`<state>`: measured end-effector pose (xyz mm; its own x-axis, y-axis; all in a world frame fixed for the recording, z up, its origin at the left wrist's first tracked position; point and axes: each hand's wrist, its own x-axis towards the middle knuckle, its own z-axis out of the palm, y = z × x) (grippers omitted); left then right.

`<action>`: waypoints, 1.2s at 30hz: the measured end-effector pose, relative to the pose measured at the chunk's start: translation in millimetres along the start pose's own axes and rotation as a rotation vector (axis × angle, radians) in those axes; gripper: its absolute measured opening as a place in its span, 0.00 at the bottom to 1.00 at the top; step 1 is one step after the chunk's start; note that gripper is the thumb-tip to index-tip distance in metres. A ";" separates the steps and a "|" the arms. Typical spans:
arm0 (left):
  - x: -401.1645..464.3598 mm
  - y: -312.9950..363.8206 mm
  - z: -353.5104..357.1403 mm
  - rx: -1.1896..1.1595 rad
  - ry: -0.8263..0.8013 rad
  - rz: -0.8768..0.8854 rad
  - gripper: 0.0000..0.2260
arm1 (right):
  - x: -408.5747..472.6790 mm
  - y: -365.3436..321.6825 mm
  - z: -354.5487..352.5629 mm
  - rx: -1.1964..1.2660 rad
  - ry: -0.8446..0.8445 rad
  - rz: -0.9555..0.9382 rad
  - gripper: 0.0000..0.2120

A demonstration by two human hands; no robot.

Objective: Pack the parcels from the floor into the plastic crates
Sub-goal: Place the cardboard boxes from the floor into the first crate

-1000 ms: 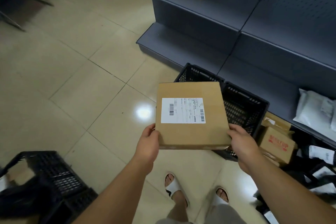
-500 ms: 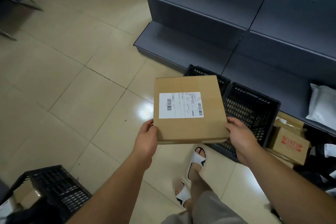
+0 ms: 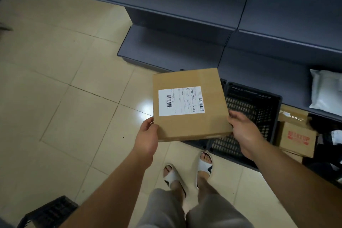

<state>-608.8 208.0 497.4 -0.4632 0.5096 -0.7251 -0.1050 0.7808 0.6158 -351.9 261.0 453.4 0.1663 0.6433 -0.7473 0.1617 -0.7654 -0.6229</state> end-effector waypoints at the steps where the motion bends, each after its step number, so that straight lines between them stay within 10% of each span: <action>1: 6.0 4.9 2.0 0.012 -0.008 0.000 0.14 | 3.8 -0.9 1.3 0.004 0.006 0.003 0.16; 19: 163.0 57.0 28.3 0.336 -0.293 0.014 0.15 | 66.5 8.0 61.6 0.128 0.232 0.116 0.13; 36: 313.2 -44.1 117.5 0.605 -0.234 0.107 0.13 | 213.6 99.1 99.1 -0.023 0.254 0.167 0.17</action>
<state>-645.9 375.7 206.9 -0.2324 0.6072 -0.7598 0.4760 0.7523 0.4555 -396.7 320.8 209.0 0.4296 0.4942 -0.7558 0.1334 -0.8625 -0.4882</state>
